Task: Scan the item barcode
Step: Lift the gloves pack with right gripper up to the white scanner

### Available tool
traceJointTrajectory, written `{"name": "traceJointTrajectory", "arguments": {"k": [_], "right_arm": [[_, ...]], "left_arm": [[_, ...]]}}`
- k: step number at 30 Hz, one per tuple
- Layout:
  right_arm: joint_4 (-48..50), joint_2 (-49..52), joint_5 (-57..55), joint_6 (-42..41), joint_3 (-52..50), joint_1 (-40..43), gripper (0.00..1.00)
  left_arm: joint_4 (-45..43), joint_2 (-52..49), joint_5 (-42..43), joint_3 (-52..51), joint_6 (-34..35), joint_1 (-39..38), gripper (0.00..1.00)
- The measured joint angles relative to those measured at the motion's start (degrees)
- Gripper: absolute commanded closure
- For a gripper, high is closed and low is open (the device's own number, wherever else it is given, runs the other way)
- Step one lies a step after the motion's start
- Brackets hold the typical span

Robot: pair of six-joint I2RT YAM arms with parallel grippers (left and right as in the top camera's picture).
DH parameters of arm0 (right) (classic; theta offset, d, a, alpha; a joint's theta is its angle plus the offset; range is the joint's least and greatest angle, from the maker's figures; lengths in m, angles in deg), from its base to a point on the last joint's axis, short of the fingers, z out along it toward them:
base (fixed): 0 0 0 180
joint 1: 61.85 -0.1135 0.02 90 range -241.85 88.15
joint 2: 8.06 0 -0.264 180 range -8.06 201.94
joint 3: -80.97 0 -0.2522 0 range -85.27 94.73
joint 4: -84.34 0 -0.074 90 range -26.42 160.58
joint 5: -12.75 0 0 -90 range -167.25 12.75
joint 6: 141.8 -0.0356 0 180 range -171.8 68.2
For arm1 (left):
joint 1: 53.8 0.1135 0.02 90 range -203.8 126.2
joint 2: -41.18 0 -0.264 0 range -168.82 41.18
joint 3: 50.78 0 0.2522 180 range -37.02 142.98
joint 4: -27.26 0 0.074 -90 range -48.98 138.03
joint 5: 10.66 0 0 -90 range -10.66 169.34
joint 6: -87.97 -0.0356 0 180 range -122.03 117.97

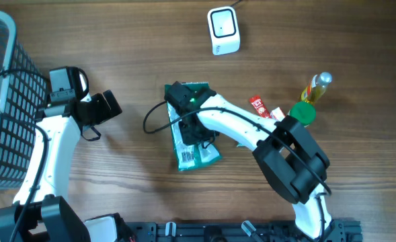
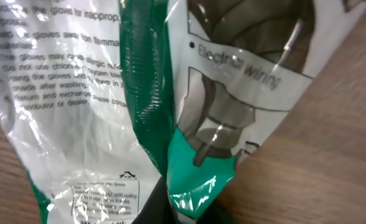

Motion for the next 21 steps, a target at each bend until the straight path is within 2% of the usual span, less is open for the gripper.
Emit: {"name": "traceJointTrajectory", "arguments": {"k": [5,8,10,14,18,21], "right_arm": [[-0.17,-7.93,-6.05,4.24,0.15,0.57,0.96],[1.55,-17.55,-10.80,11.39,0.96,0.57,0.96],[2.93,-21.64,-12.35,19.67,1.33,0.57,0.96],[8.00,-23.89,-17.00,35.08,1.38,0.57,0.96],[15.56,-24.20,-26.34,41.42,1.38,0.57,0.96],[16.22,-24.24,-27.19,43.95,1.38,0.61,0.96]], "left_arm": [[0.00,0.00,0.00,0.00,0.00,0.00,0.00],[0.00,0.00,0.02,0.00,0.00,0.00,0.00],[0.00,0.00,0.02,0.00,0.00,0.00,0.00],[0.00,0.00,0.00,0.00,0.00,0.00,0.00],[0.02,0.00,0.00,0.00,0.00,0.00,0.00],[0.02,0.00,0.00,0.00,0.00,0.00,0.00]]}}
